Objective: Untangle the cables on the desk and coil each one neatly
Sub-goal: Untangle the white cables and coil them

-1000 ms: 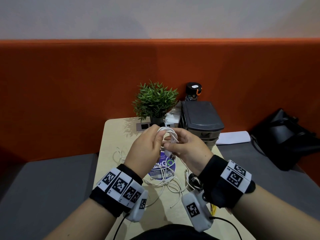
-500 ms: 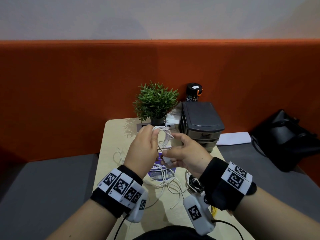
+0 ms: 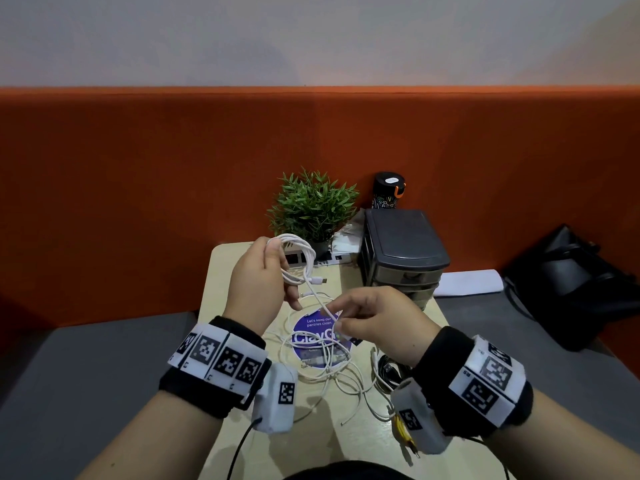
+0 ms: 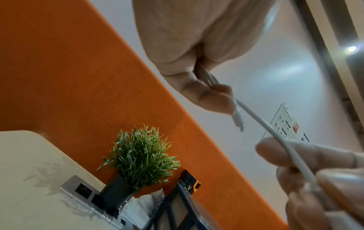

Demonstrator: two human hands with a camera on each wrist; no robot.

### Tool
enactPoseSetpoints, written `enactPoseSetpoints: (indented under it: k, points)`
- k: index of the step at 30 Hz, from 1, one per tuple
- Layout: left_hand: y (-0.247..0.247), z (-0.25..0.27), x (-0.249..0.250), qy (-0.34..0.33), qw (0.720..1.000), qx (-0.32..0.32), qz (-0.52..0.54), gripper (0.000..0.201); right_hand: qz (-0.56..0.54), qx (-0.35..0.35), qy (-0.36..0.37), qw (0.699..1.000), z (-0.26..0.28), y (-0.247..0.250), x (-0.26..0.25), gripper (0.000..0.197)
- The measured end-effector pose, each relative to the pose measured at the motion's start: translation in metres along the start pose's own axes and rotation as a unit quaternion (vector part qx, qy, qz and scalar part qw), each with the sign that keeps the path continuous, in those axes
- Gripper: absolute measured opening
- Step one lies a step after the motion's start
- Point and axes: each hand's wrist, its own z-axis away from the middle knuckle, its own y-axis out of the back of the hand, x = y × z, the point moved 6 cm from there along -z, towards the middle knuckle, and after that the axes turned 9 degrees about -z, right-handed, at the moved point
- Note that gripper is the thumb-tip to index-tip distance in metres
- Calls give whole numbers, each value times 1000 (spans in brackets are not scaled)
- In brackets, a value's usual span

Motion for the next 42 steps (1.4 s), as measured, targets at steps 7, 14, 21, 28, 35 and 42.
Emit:
enactPoseSetpoints:
  k: [7, 14, 21, 28, 35, 42]
  points:
    - [-15, 19, 18, -25, 994, -51, 94, 35, 148, 114, 65, 980, -3, 7, 0, 17]
    - [-30, 34, 32, -61, 989, -107, 84, 35, -69, 179, 60, 979, -3, 10, 0, 18]
    - [-34, 30, 26, -125, 988, -70, -58, 40, -368, 98, 58, 923, -3, 1, 1, 42]
    - [-39, 33, 28, -151, 979, -54, -129, 33, -350, 133, 43, 926, -3, 6, 1, 21]
    - [-40, 26, 31, -174, 968, -61, -172, 27, -277, 122, -4, 953, -9, 11, 1, 15]
    - [-48, 17, 8, -52, 985, -148, -69, 26, -201, 100, 12, 974, -8, 10, -1, 21]
